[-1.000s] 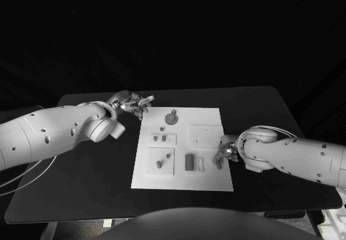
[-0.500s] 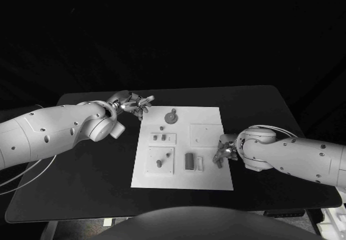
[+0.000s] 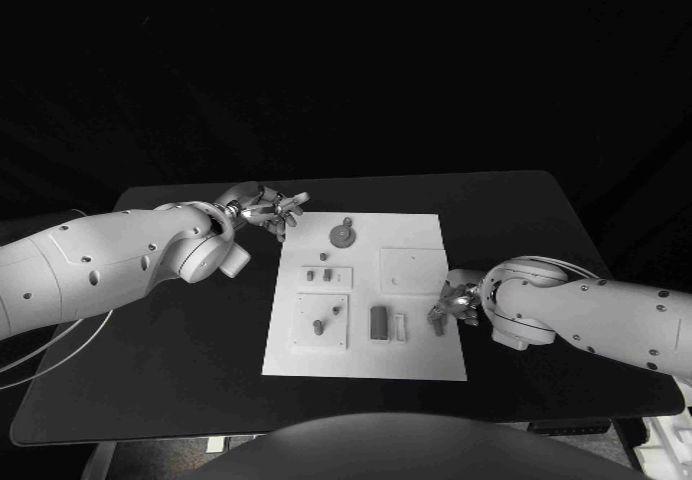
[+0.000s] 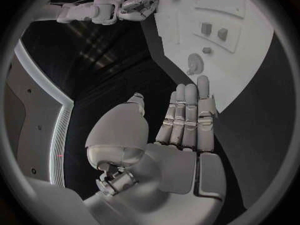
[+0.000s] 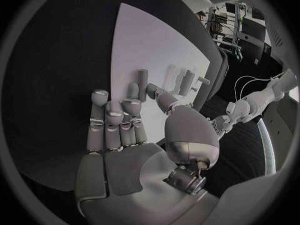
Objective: Assemble the parts on the task board
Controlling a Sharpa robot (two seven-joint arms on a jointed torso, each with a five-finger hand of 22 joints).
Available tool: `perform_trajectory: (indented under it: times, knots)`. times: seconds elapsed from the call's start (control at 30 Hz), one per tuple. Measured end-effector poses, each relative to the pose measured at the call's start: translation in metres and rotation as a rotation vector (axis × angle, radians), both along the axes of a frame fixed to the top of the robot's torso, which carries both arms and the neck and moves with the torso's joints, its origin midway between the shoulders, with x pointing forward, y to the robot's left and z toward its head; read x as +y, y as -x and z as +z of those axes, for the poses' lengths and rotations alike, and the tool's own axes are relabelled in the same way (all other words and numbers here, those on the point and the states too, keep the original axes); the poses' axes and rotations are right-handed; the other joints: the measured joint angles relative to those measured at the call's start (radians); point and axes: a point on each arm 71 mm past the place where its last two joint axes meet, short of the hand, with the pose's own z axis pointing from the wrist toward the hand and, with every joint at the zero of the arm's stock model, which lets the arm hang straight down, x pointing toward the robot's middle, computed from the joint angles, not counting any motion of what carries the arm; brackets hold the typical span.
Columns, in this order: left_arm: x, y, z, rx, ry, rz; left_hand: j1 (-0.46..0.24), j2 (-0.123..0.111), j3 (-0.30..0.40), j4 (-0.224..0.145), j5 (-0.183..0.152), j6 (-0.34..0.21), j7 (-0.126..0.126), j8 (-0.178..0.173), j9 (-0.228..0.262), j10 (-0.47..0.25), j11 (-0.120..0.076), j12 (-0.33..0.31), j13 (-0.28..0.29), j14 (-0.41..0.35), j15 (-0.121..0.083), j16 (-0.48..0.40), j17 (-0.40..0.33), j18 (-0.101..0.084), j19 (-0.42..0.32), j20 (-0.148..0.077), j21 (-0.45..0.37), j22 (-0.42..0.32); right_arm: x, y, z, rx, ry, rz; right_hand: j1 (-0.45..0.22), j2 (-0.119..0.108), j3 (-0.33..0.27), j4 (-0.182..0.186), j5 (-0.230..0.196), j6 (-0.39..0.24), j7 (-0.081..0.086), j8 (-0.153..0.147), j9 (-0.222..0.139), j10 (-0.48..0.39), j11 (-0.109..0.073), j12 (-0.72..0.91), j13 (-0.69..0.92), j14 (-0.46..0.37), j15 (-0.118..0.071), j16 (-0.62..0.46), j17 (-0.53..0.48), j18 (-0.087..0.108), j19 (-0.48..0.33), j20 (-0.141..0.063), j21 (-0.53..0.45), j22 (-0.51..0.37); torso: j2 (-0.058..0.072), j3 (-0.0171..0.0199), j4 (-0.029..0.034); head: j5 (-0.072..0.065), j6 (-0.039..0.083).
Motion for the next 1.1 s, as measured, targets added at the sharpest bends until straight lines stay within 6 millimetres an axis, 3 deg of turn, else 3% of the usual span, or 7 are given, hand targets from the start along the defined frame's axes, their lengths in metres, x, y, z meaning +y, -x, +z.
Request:
perform_trajectory:
  times: [0.03,0.13,0.17,0.23,0.37,1.1]
  knots:
    - [0.000,0.000,0.000,0.001,0.000,0.000,0.000,0.000,0.000,0.000,0.000,0.000,0.000,0.000,0.000,0.000,0.000,0.000,0.000,0.000,0.000,0.000,0.000,0.000,0.000,0.000,0.000,0.000,-0.001,0.000,0.001,0.006,-0.009,-0.012,0.000,0.000,0.000,0.000,0.012,0.000,0.000,-0.029,0.000,0.000,0.000,0.000,0.000,0.000,0.000,0.000,0.000,0.000,0.000,0.000,0.000,0.000,0.000,-0.0001,0.0000,0.000,0.000]
    - [0.000,0.000,0.000,0.002,-0.001,0.000,0.000,0.000,0.000,0.000,0.000,0.000,0.000,0.000,0.000,0.000,0.000,0.000,-0.001,0.000,0.000,0.000,0.000,0.000,0.000,0.000,0.000,0.000,-0.004,0.001,0.002,0.020,-0.029,-0.038,-0.001,0.001,0.001,0.001,0.015,0.000,0.000,-0.065,-0.002,0.000,0.000,0.000,0.000,0.000,0.000,0.000,0.000,0.000,0.000,0.000,0.000,0.000,0.000,-0.0001,0.0000,0.000,0.000]
    - [0.000,0.000,0.000,0.003,-0.001,0.000,0.000,0.000,0.000,0.000,0.000,0.000,0.000,0.000,0.000,0.000,0.000,0.000,-0.001,0.000,0.000,0.000,0.000,0.000,0.000,0.000,0.000,0.000,-0.005,0.001,0.003,0.025,-0.036,-0.048,-0.003,0.003,0.002,0.001,0.015,0.000,0.000,-0.065,-0.048,0.000,0.000,0.000,0.000,0.001,0.000,0.000,0.000,0.000,0.000,0.000,0.000,0.000,0.000,-0.0001,0.0001,0.000,0.000]
    - [0.000,0.000,0.000,0.004,-0.002,0.001,0.000,0.000,0.000,0.000,0.000,0.000,0.000,0.000,0.000,0.000,0.000,0.000,-0.001,0.000,0.000,0.000,0.000,0.000,0.000,0.000,0.000,0.000,-0.006,0.001,0.006,0.033,-0.050,-0.065,-0.004,0.004,0.003,0.001,0.018,-0.003,0.002,-0.065,-0.076,0.000,0.000,0.000,0.000,0.001,0.000,0.000,0.000,0.000,0.000,0.000,0.004,0.000,0.000,-0.0004,0.0003,0.000,0.000]
    - [0.000,0.000,0.000,0.006,-0.003,0.001,0.000,0.000,0.000,0.000,0.000,0.000,0.000,0.000,0.000,0.000,0.000,0.000,-0.001,0.000,0.000,0.000,0.000,0.000,-0.004,-0.001,0.000,0.000,-0.004,0.002,0.008,0.055,-0.082,-0.095,-0.002,0.005,0.019,-0.014,0.018,-0.009,0.008,-0.064,-0.077,0.000,0.000,0.000,-0.001,0.001,0.000,0.000,0.000,0.000,0.000,0.000,0.004,0.000,0.000,-0.0007,0.0002,0.000,0.000]
    - [0.000,0.000,-0.001,0.014,-0.007,-0.002,0.000,0.000,0.000,0.000,0.000,-0.004,0.000,0.000,0.000,0.000,0.000,0.000,-0.001,0.000,0.000,0.000,0.001,0.000,-0.004,-0.001,0.000,0.001,0.028,0.010,0.011,0.098,-0.191,-0.123,0.003,0.010,0.022,-0.015,0.005,-0.006,0.006,-0.058,-0.076,0.003,-0.004,0.000,-0.001,0.006,0.002,0.000,-0.001,0.000,0.005,-0.002,0.004,0.000,0.000,-0.0003,0.0004,-0.002,0.000]
